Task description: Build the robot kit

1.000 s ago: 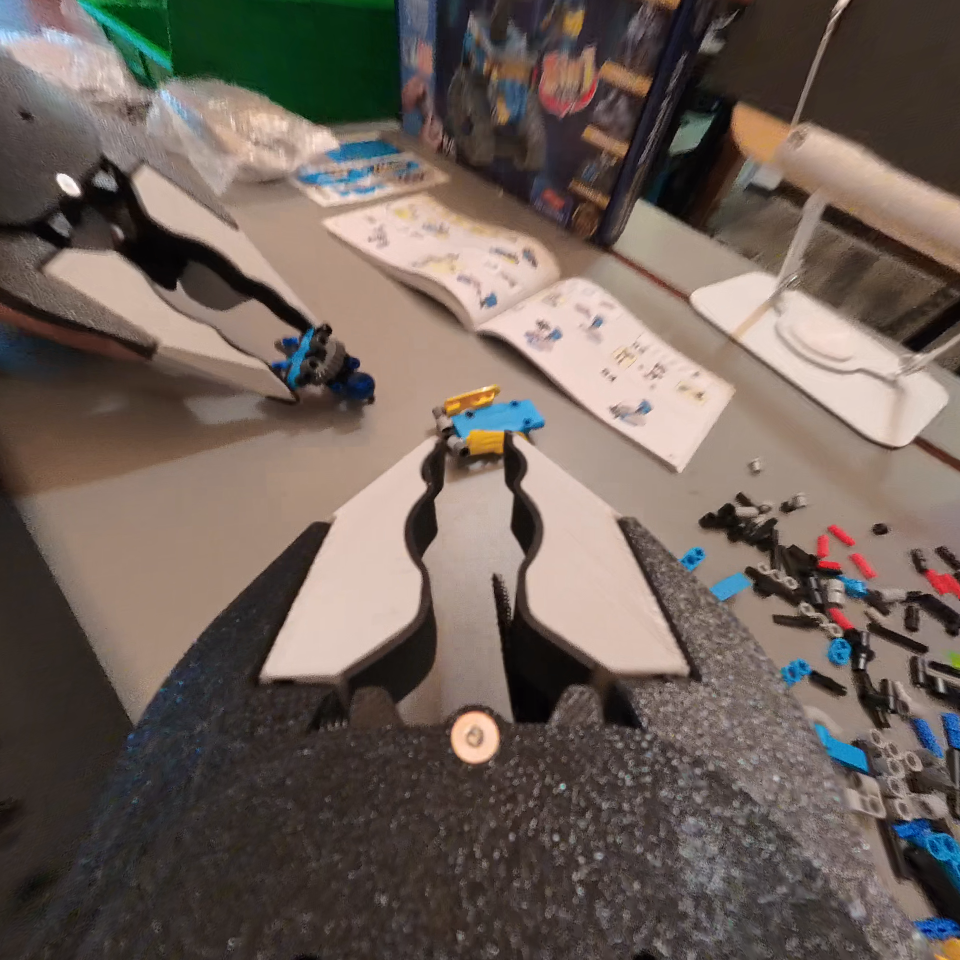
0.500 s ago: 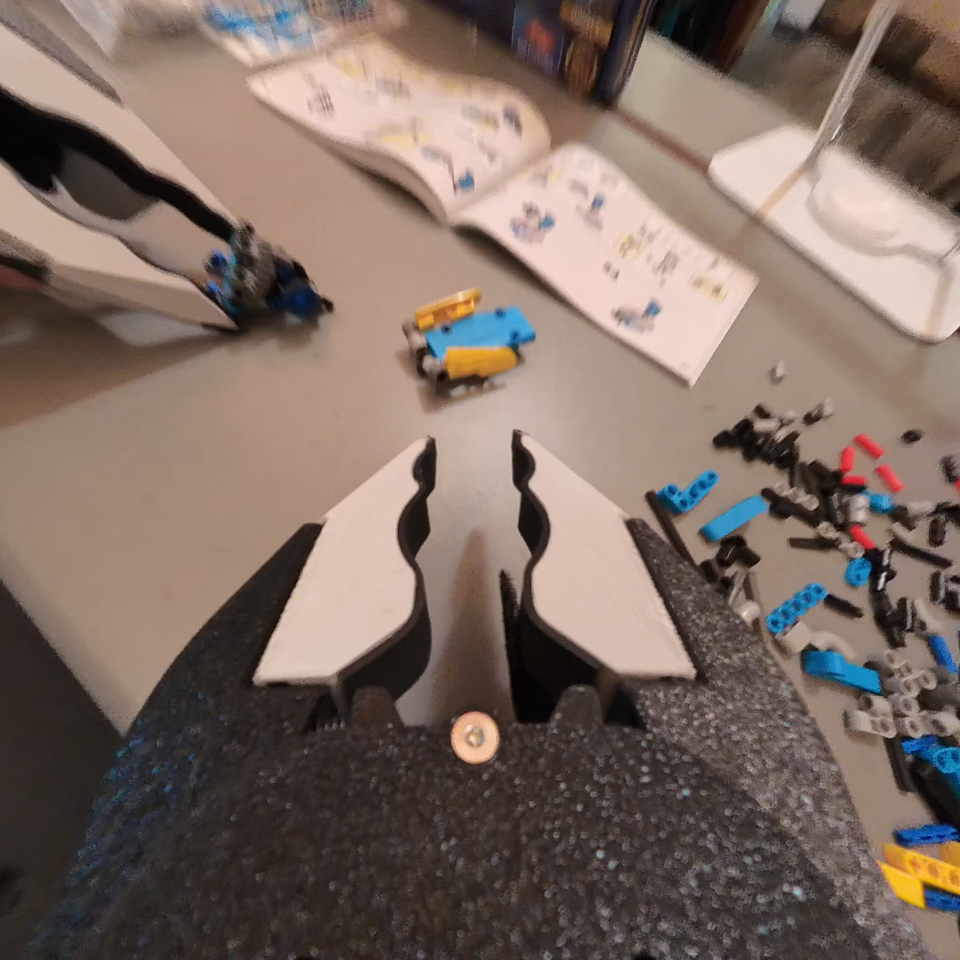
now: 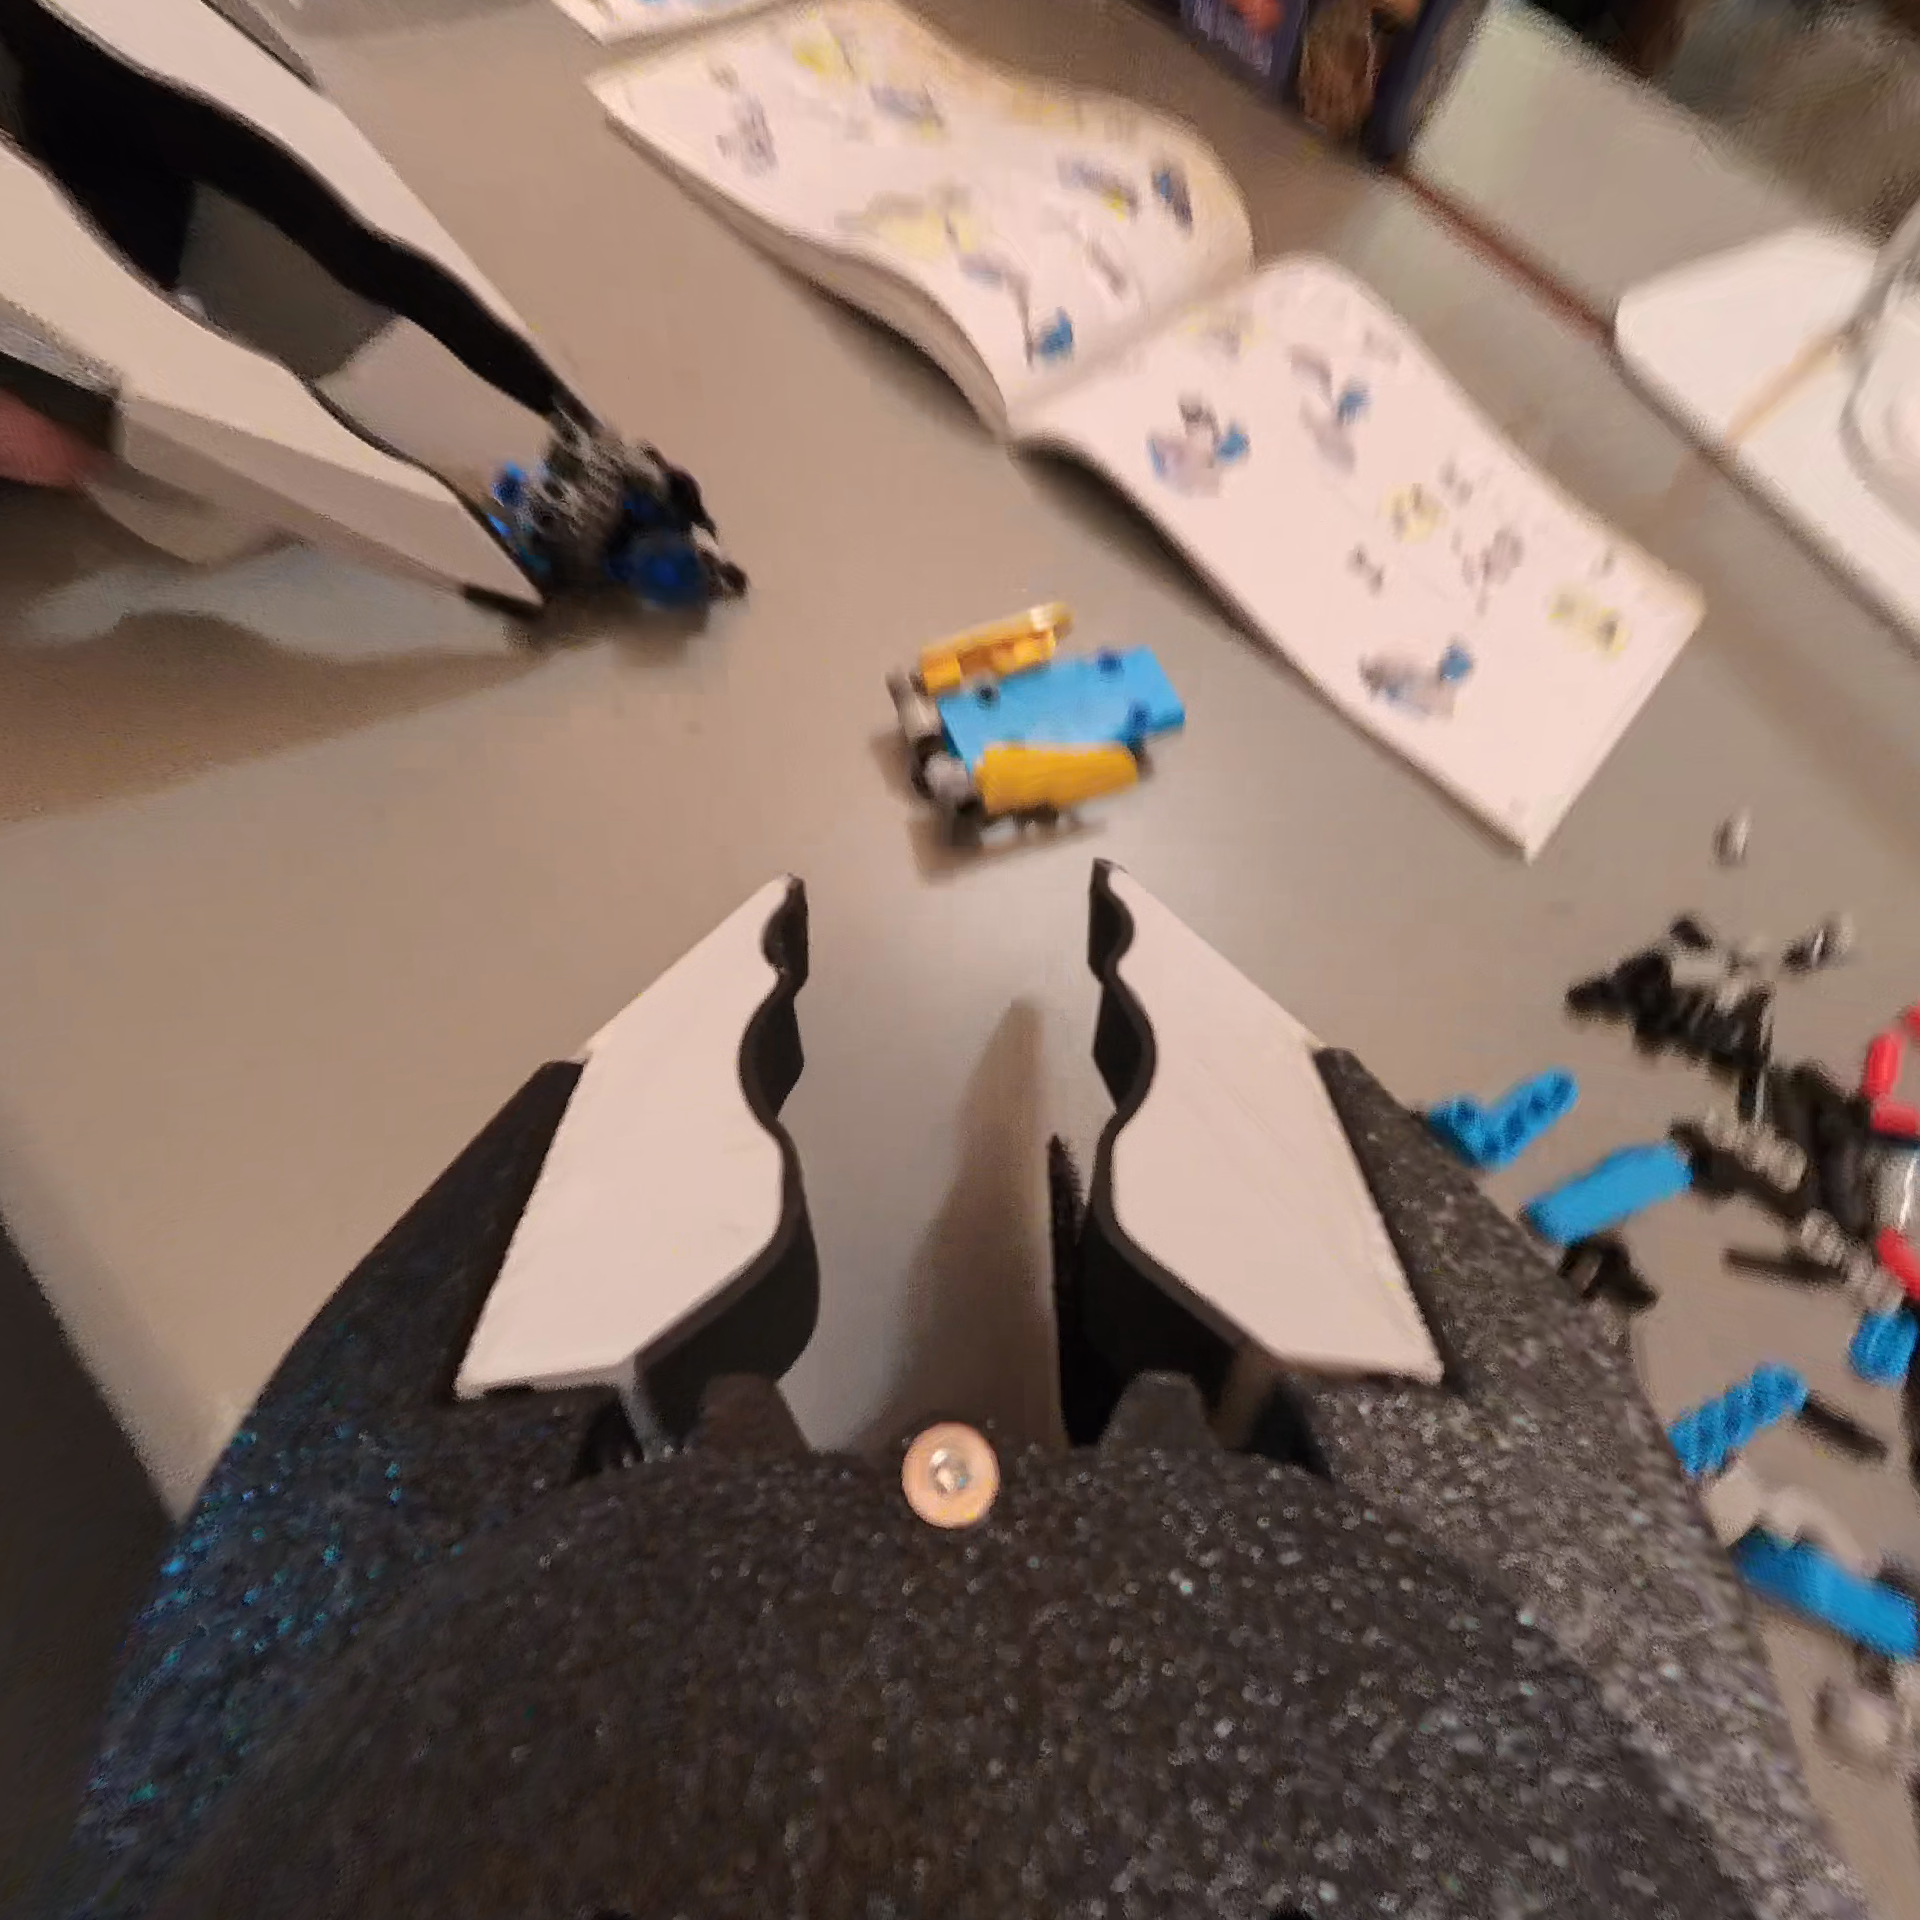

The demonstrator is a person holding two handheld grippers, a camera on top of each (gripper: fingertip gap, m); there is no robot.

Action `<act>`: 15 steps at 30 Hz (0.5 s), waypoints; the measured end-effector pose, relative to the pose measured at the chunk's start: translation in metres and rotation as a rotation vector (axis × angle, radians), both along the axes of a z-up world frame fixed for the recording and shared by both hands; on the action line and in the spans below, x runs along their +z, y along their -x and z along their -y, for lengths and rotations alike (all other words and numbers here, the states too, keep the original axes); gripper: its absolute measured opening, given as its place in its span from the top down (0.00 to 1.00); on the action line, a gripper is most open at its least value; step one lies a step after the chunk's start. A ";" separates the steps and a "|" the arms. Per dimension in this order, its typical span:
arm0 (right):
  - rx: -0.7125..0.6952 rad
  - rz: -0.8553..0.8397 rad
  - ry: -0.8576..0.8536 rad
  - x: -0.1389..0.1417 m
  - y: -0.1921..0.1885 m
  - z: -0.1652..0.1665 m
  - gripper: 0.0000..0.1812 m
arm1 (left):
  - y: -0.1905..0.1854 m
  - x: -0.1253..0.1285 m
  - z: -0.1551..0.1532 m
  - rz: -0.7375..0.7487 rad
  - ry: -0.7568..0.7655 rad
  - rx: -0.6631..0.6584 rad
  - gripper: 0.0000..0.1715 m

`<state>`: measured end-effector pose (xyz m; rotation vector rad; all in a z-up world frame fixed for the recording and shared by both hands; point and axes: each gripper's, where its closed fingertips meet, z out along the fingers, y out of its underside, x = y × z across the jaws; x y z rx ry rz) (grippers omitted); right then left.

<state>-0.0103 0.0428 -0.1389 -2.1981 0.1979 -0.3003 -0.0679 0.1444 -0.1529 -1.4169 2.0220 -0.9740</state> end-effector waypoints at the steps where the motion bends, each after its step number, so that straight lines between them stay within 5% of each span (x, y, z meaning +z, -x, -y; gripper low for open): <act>1: 0.036 0.045 -0.023 0.007 0.000 -0.007 0.69 | -0.001 0.002 0.001 0.015 0.002 0.000 0.71; 8: 0.200 0.112 0.128 -0.016 -0.019 -0.034 0.64 | -0.005 0.026 -0.003 0.142 0.006 0.033 0.64; 12: 0.206 0.103 0.130 -0.016 -0.026 -0.027 0.87 | -0.003 0.050 0.008 0.266 0.010 -0.021 0.64; 15: 0.232 0.122 0.117 -0.011 -0.023 -0.022 0.91 | 0.000 0.054 0.024 0.311 -0.068 -0.094 0.66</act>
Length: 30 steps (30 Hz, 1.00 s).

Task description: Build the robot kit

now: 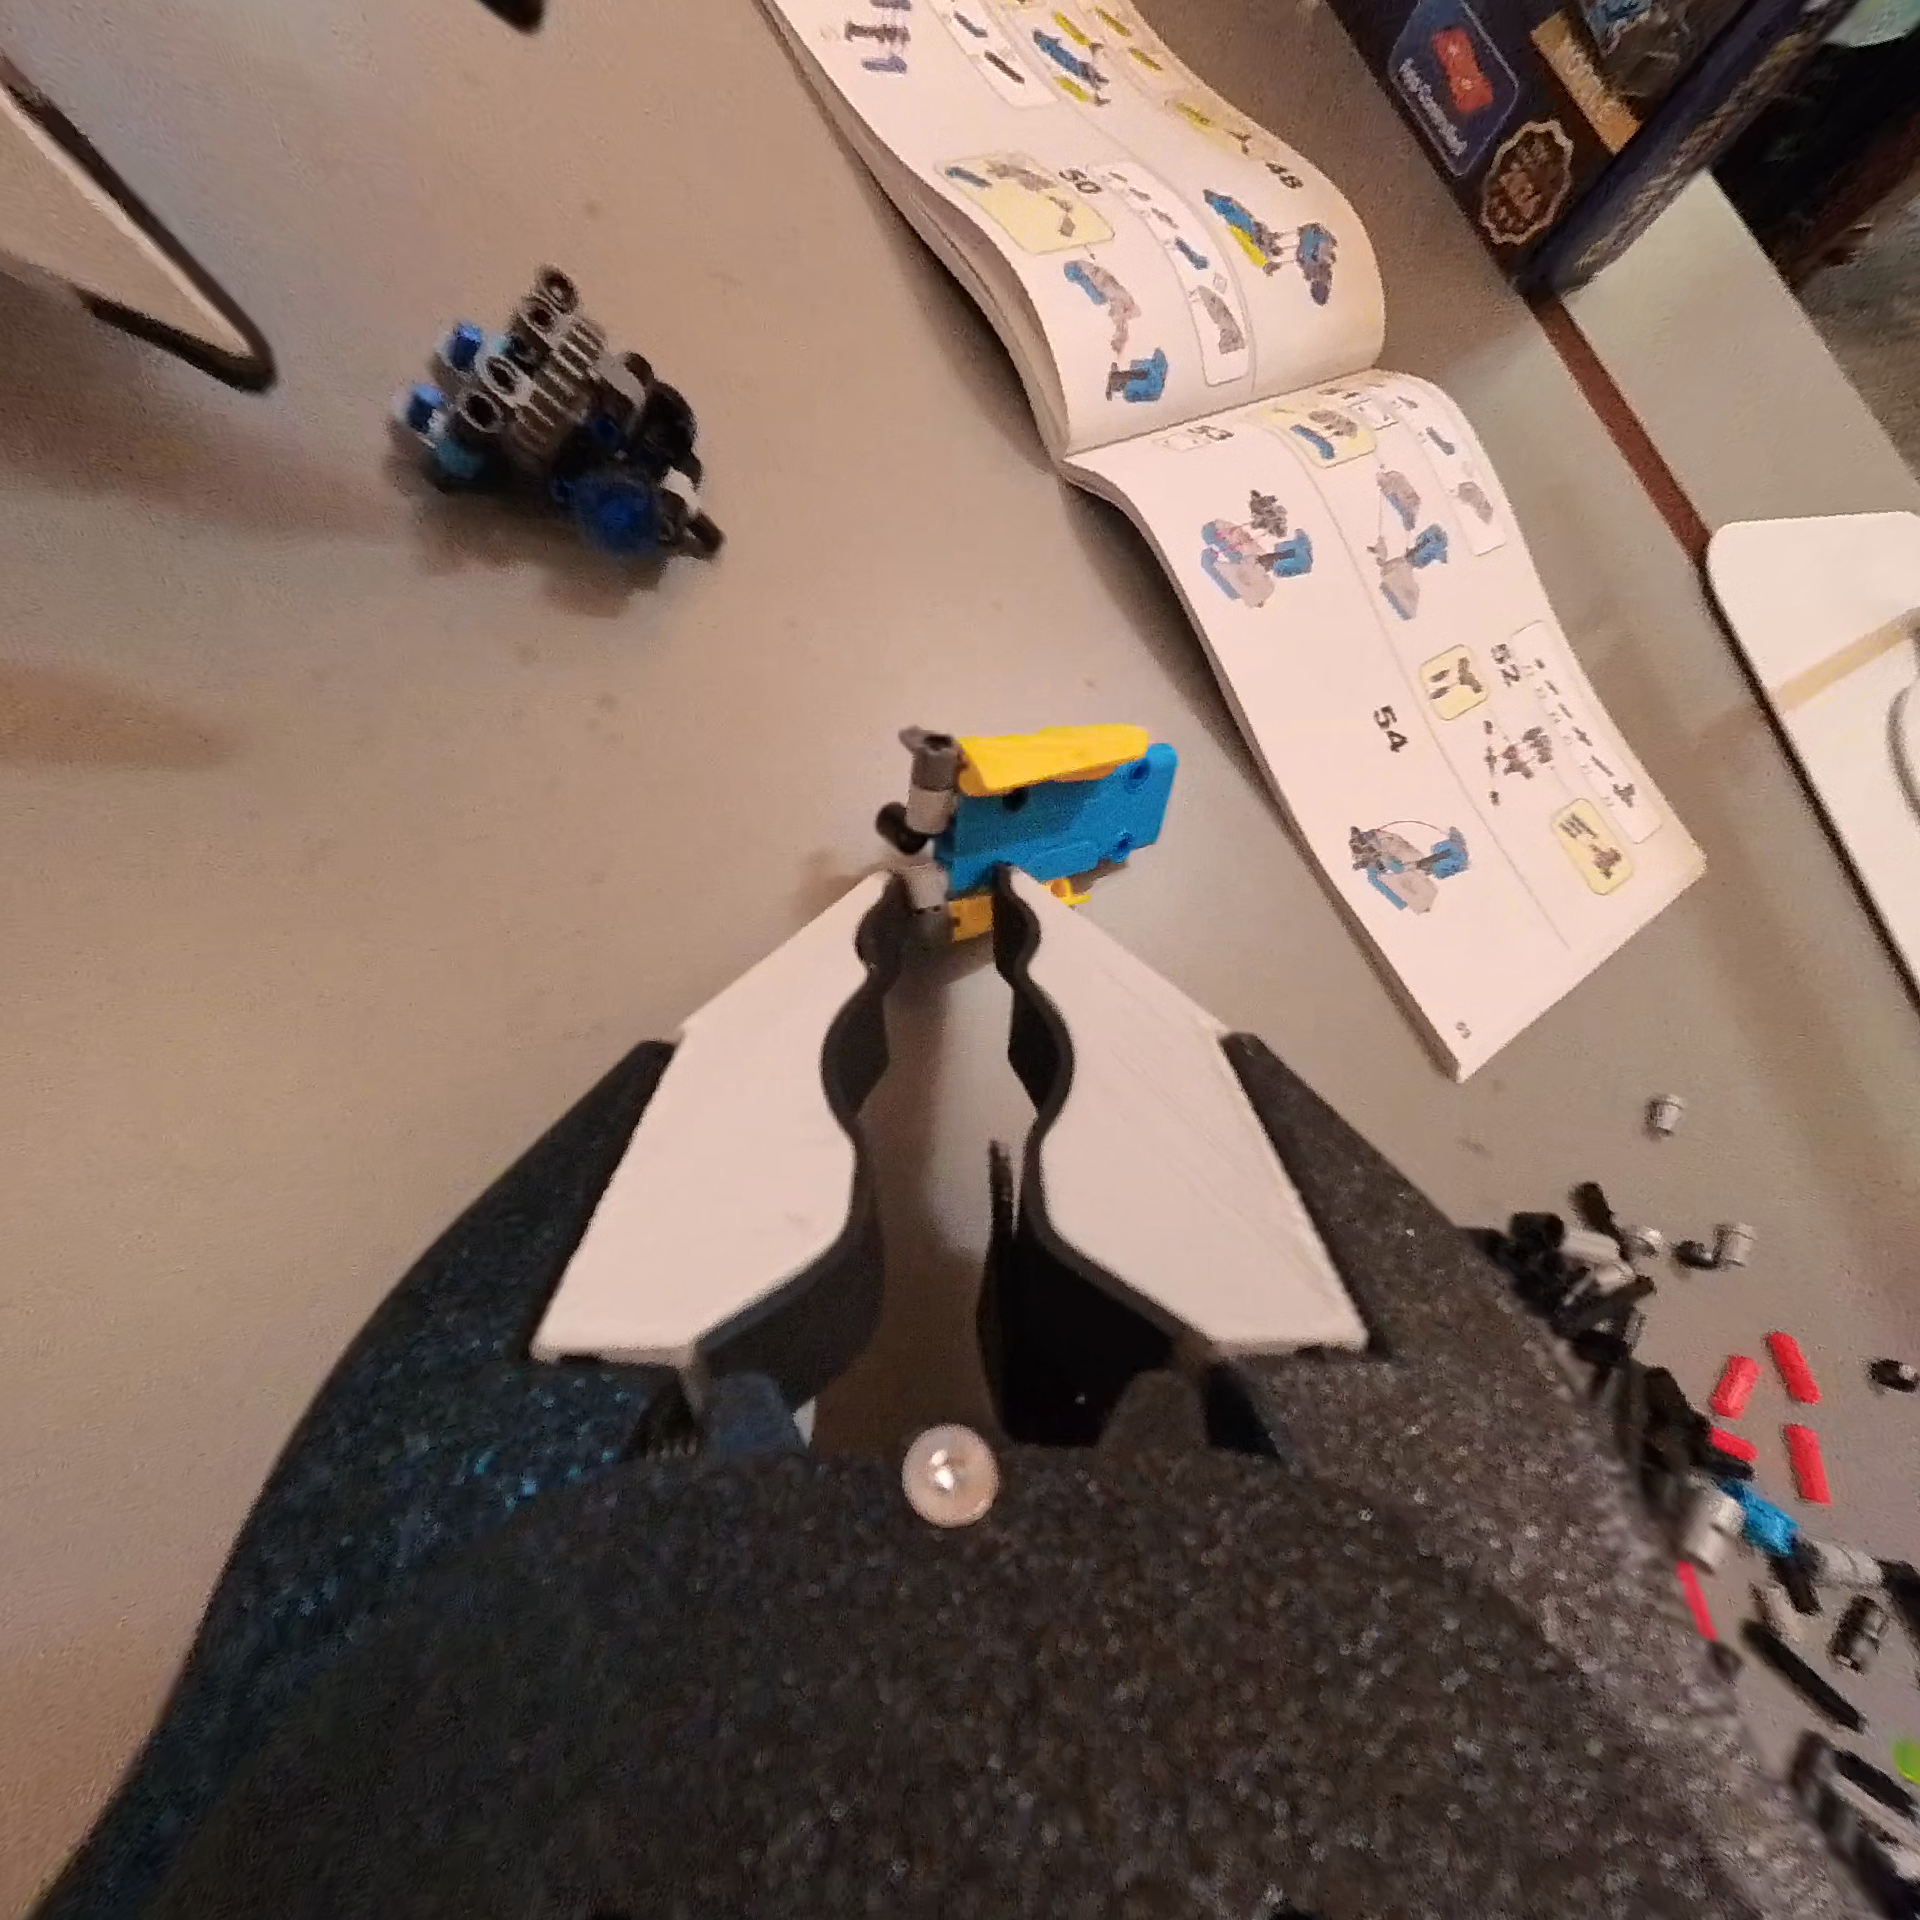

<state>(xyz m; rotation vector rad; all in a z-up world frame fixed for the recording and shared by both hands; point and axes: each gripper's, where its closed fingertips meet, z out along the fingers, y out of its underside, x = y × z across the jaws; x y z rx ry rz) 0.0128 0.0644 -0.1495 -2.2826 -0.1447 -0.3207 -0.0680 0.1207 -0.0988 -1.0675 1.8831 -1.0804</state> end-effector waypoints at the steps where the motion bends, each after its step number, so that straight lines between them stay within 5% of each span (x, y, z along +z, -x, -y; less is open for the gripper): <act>1: 0.018 -0.058 -0.021 0.003 0.006 0.001 0.92 | 0.001 0.001 0.005 0.017 -0.028 -0.013 0.67; 9: 0.230 -0.520 -0.189 0.048 0.068 0.011 0.96 | 0.011 0.012 0.040 0.074 -0.008 -0.136 0.65; 12: 0.429 -0.697 -0.238 0.073 0.106 0.019 0.96 | 0.019 0.013 0.054 -0.001 0.164 -0.231 0.54; 17: 0.591 -0.741 -0.355 0.107 0.132 0.031 0.97 | 0.058 0.045 0.078 -0.162 0.637 -0.540 0.68; 21: 0.607 -0.775 -0.433 0.123 0.134 0.033 0.97 | 0.067 0.055 0.077 -0.171 0.728 -0.625 0.89; 25: 0.506 -0.788 -0.400 0.111 0.124 0.022 0.96 | 0.059 0.059 0.067 -0.089 0.703 -0.555 0.91; 30: 0.390 -1.029 -0.402 0.106 0.112 0.014 0.96 | 0.049 0.053 0.061 0.008 0.564 -0.466 0.91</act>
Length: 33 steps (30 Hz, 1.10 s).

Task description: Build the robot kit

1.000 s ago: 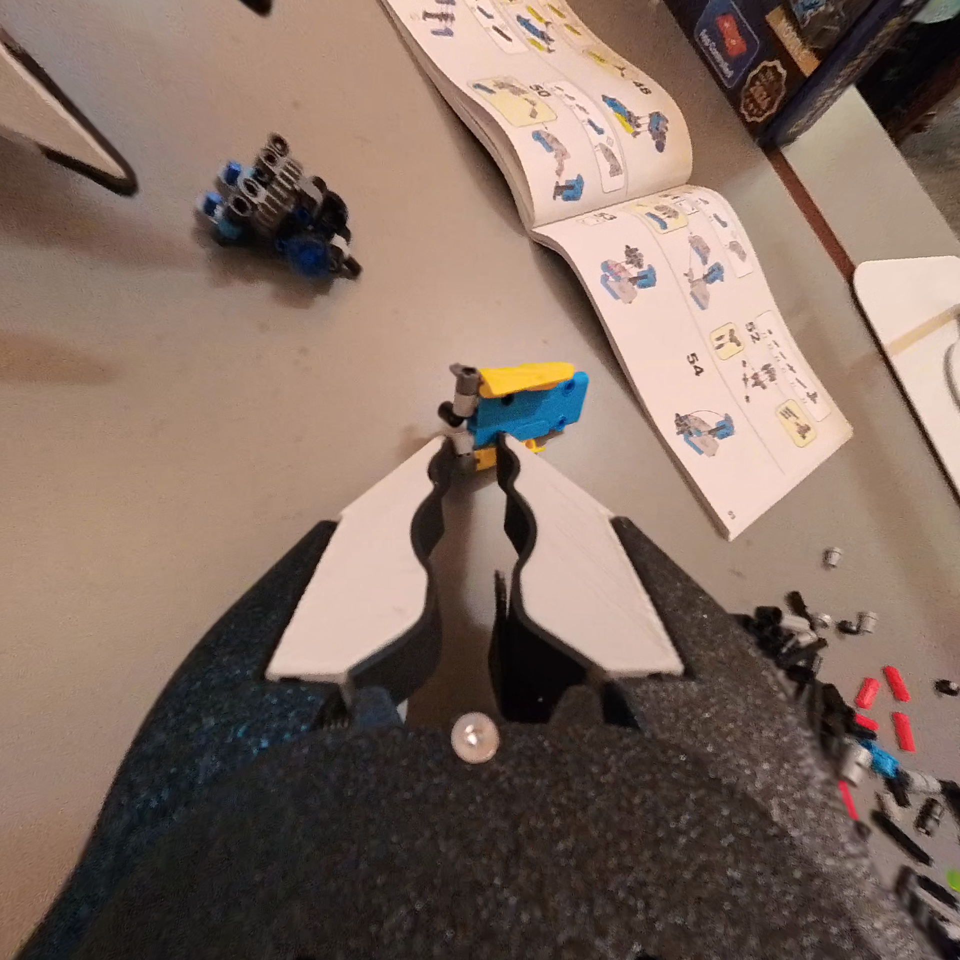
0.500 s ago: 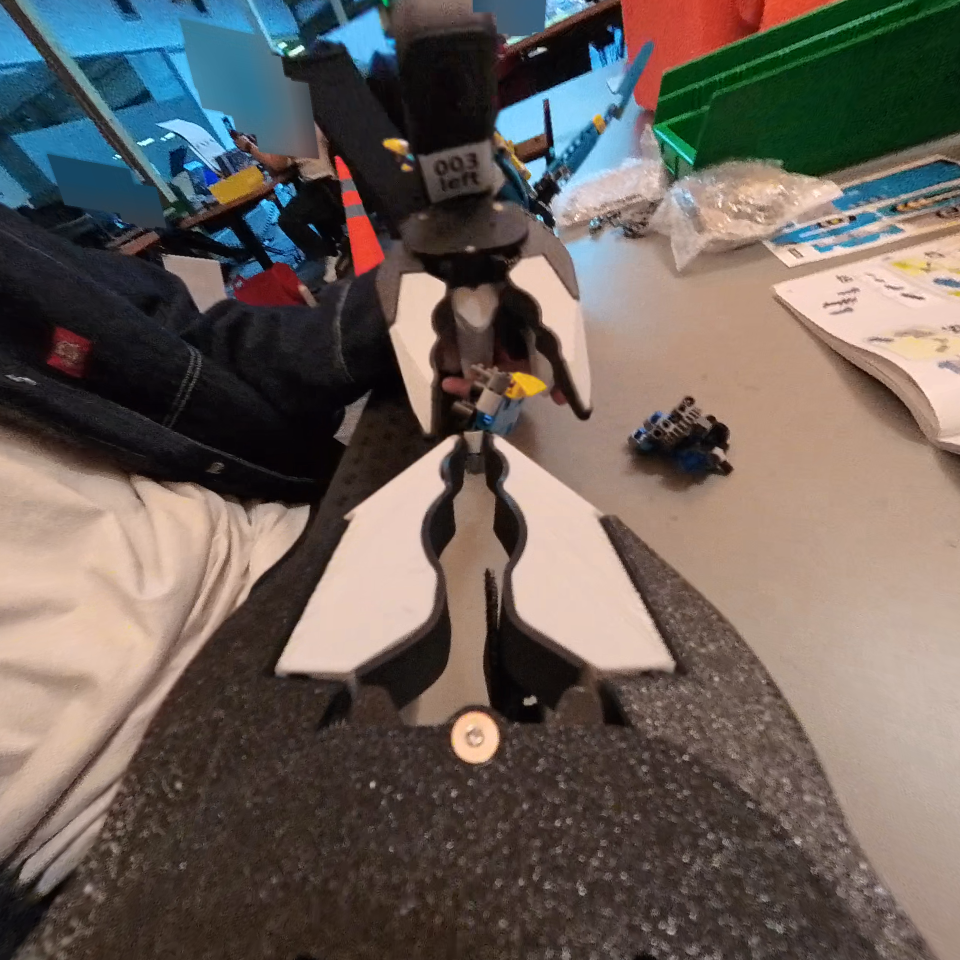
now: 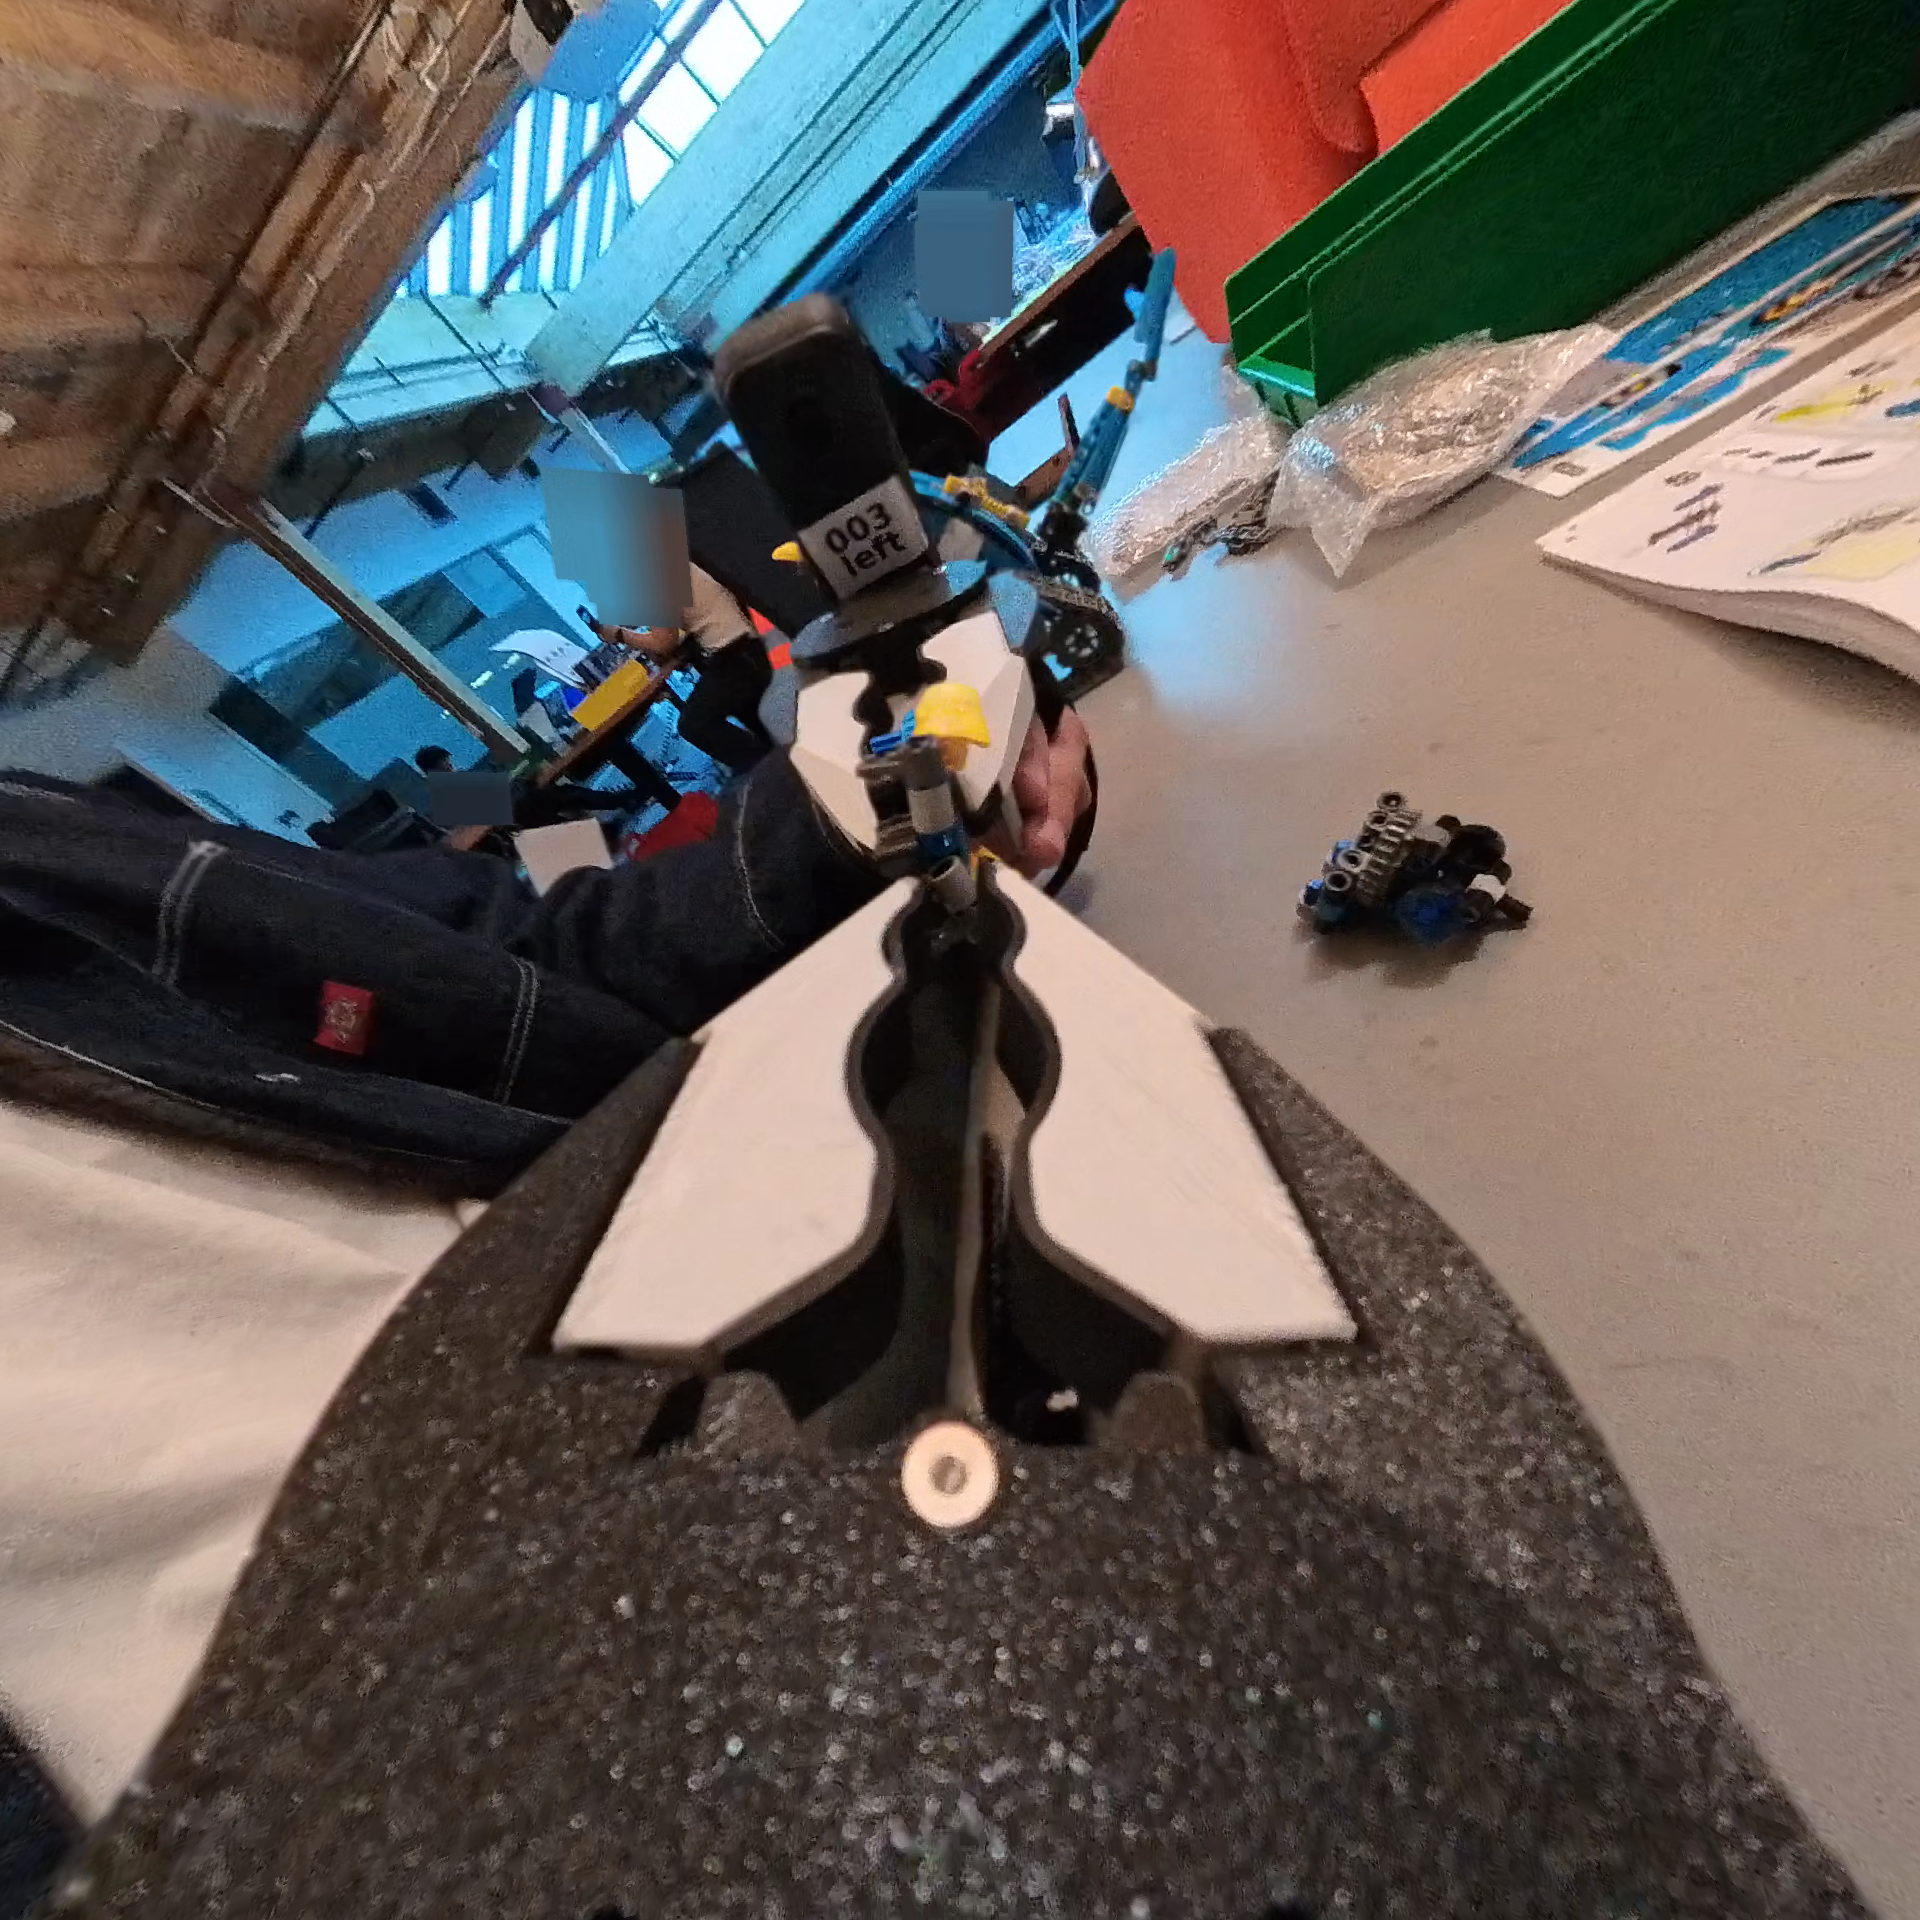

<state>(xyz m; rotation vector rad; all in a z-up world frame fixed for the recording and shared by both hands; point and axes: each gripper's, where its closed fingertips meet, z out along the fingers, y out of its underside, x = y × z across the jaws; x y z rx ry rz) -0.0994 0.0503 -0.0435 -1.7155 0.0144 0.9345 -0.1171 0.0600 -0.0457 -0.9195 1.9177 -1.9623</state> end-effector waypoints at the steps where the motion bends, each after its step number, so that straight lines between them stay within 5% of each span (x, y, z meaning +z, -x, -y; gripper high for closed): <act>1: 0.002 -0.040 0.010 0.000 -0.001 0.000 0.96 | -0.001 -0.001 0.000 0.013 -0.016 0.012 0.91; 5: -0.008 -0.169 0.034 -0.001 -0.006 -0.005 0.95 | -0.005 0.000 -0.004 -0.001 -0.001 0.041 0.91; 9: -0.057 0.004 -0.138 0.021 -0.006 -0.001 0.85 | 0.001 0.020 -0.011 -0.118 0.273 -0.060 0.91; 15: -0.082 0.198 -0.313 0.037 0.013 0.001 0.80 | 0.009 0.032 -0.014 -0.208 0.481 -0.185 0.91; 23: -0.134 0.231 -0.255 0.031 0.011 -0.008 0.91 | 0.006 0.027 -0.005 -0.207 0.436 -0.159 0.91; 29: -0.032 0.182 -0.222 0.027 0.019 0.000 0.92 | 0.003 0.031 -0.008 -0.168 0.417 -0.110 0.72; 33: 0.074 0.203 -0.201 0.020 0.037 0.005 0.92 | 0.009 0.040 -0.012 -0.160 0.483 -0.158 0.76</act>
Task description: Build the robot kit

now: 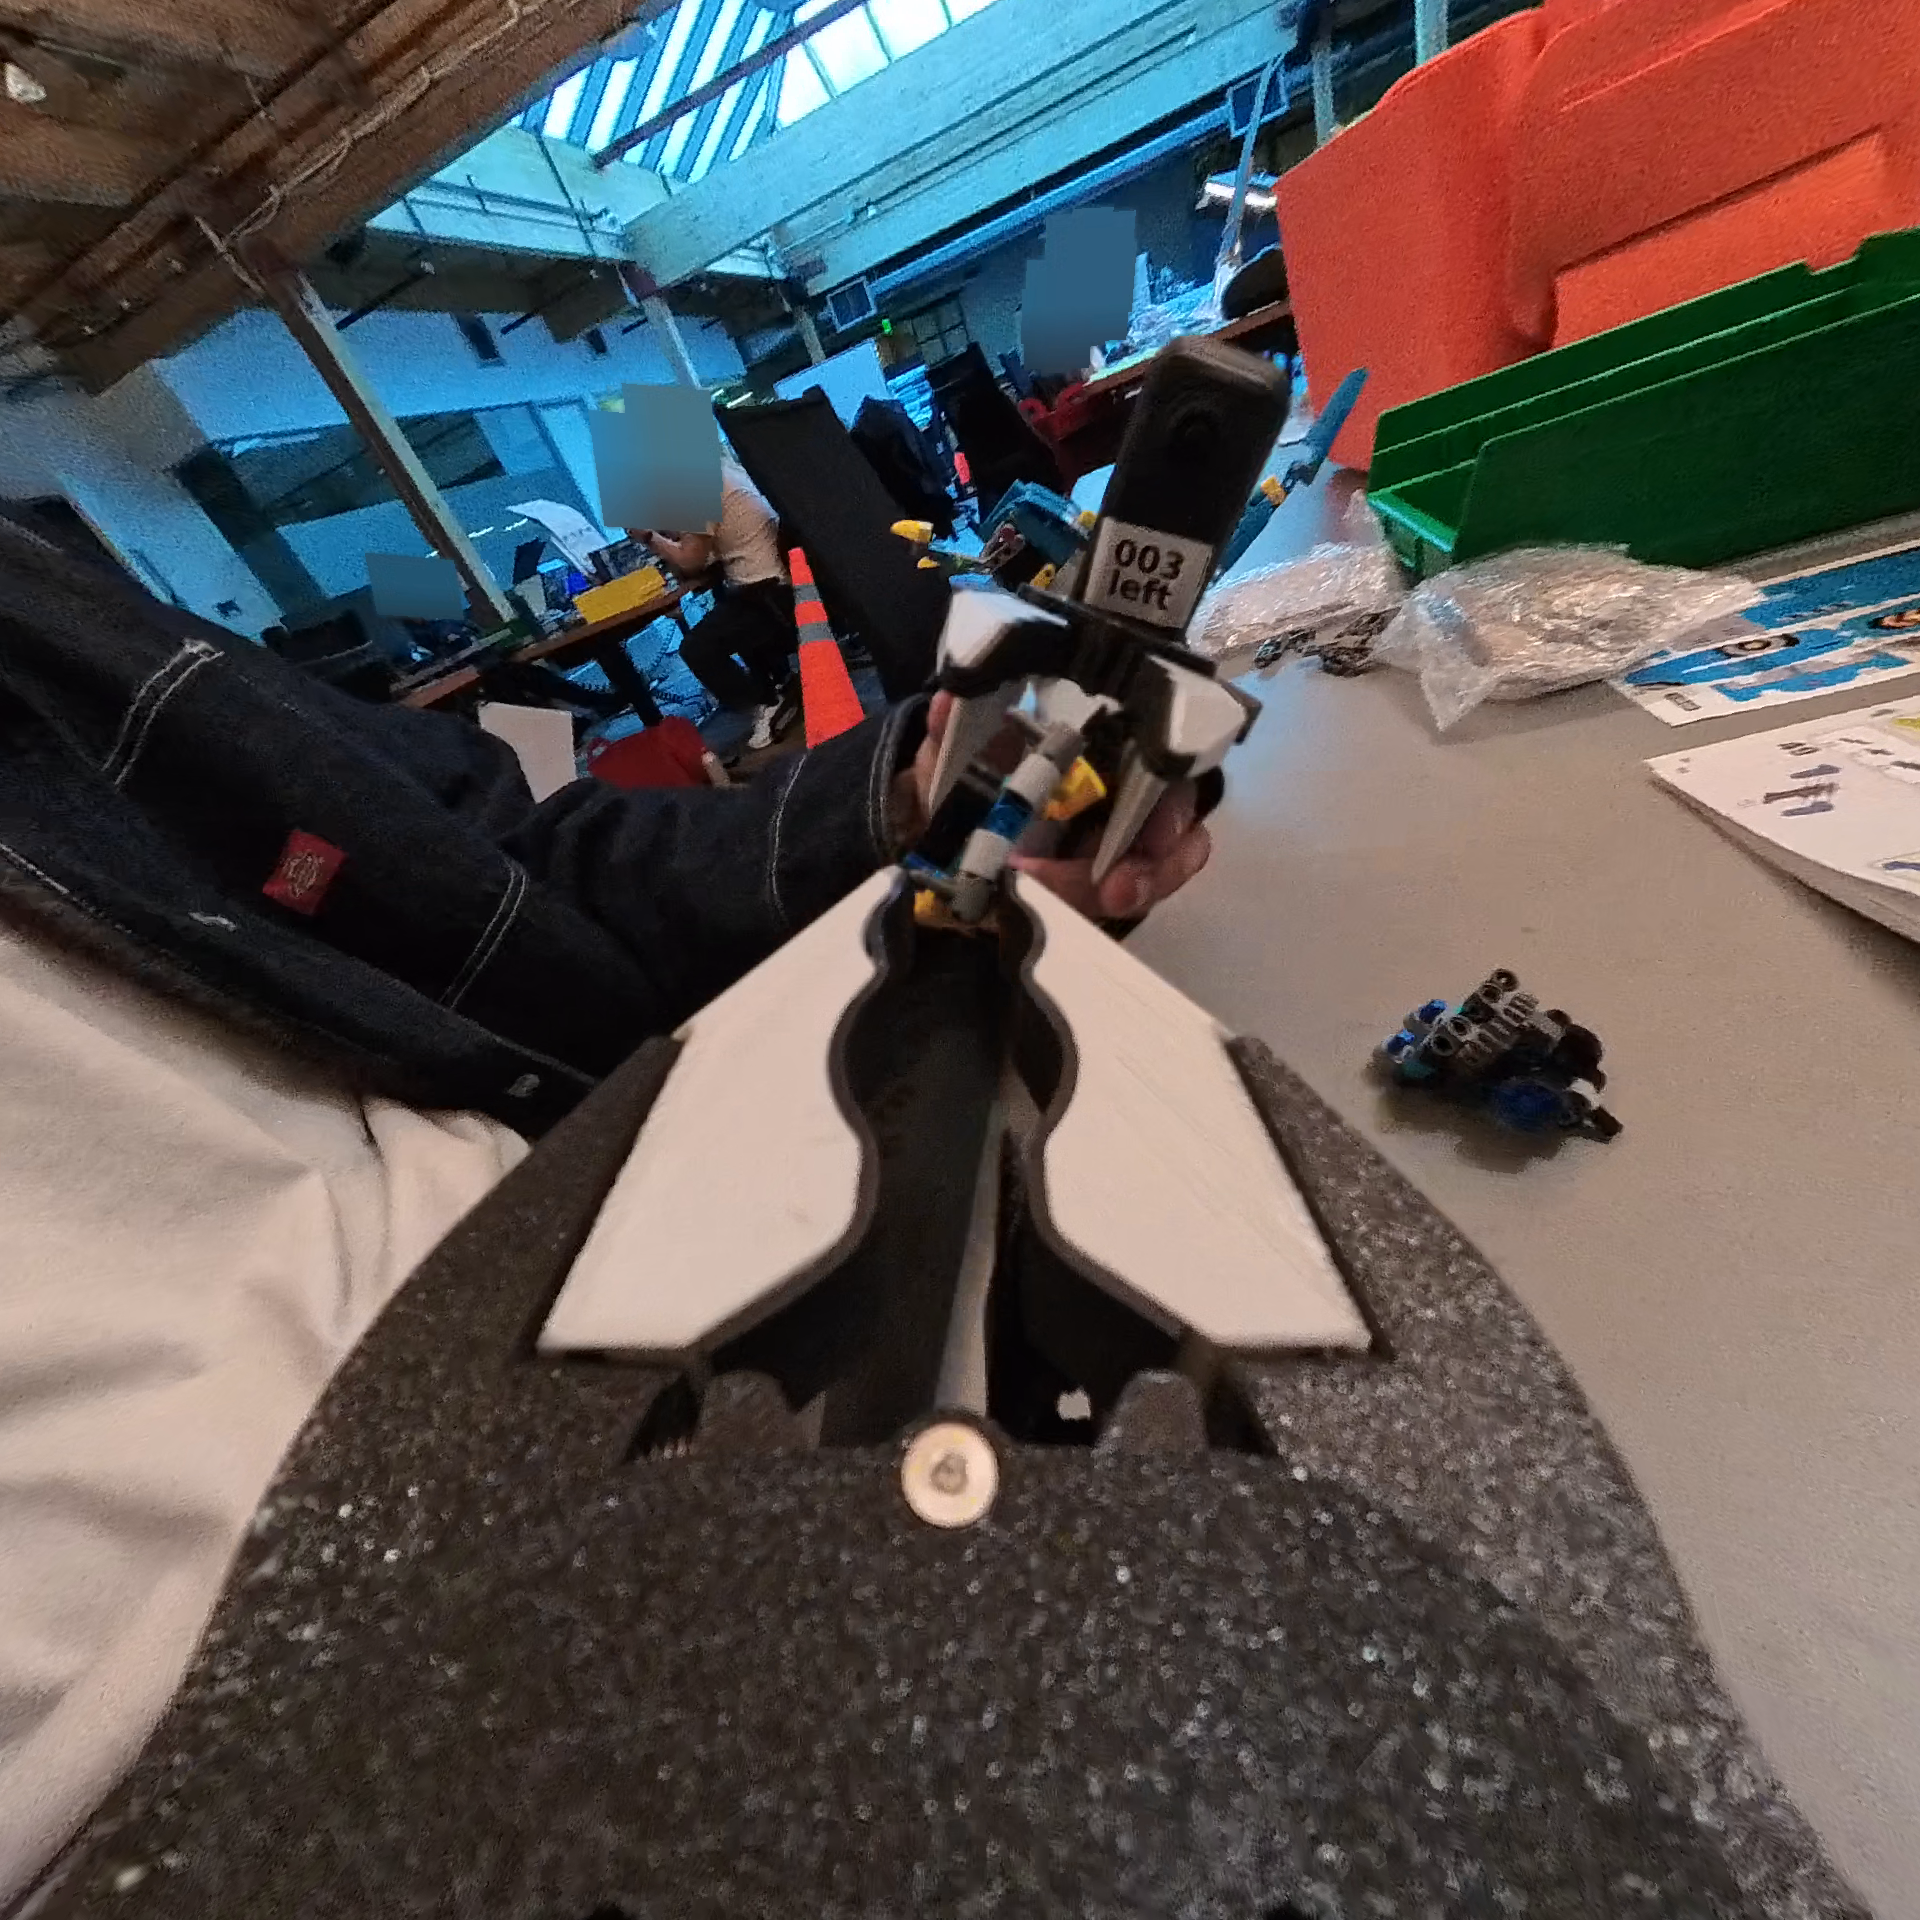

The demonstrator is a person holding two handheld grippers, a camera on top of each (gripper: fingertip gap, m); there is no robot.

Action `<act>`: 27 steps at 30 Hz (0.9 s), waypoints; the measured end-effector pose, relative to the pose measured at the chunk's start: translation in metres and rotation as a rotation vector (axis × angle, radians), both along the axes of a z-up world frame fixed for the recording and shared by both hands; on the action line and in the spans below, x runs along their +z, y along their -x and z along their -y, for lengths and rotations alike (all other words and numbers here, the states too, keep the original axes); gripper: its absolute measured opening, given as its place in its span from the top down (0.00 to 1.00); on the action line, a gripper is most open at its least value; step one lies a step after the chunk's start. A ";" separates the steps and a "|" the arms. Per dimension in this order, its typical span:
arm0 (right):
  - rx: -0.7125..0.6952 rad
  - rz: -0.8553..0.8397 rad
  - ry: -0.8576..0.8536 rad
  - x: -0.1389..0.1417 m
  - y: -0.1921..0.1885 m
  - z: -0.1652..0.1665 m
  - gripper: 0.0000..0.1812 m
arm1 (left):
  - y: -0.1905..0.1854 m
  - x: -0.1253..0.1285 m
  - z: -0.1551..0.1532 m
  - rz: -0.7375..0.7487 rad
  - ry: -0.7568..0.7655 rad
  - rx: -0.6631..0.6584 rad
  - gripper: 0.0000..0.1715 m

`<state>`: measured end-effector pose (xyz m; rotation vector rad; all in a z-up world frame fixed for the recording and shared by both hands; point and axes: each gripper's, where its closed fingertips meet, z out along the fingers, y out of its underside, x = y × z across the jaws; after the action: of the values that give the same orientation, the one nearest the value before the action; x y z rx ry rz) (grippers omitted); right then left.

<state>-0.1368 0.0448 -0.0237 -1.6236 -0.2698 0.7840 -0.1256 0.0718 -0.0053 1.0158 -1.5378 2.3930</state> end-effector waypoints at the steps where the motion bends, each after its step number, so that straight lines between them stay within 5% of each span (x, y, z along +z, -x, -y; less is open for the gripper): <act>1: 0.004 0.008 0.007 -0.002 0.002 0.000 0.92 | 0.004 0.002 0.002 0.014 0.002 -0.023 0.80; 7: 0.040 0.038 0.059 -0.014 0.010 0.000 0.92 | 0.005 -0.015 0.015 -0.020 -0.104 -0.050 0.85; 19: -0.100 0.057 0.208 -0.041 -0.017 -0.015 0.92 | -0.021 -0.044 0.000 -0.038 -0.347 0.181 0.93; 27: -0.136 -0.028 0.554 -0.103 -0.039 -0.006 0.91 | -0.037 -0.111 0.005 -0.214 -0.700 0.238 0.96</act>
<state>-0.0974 0.0508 -0.1263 -2.1209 0.0909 0.8189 -0.0883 0.0671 -0.1164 1.5864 -2.3328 1.7818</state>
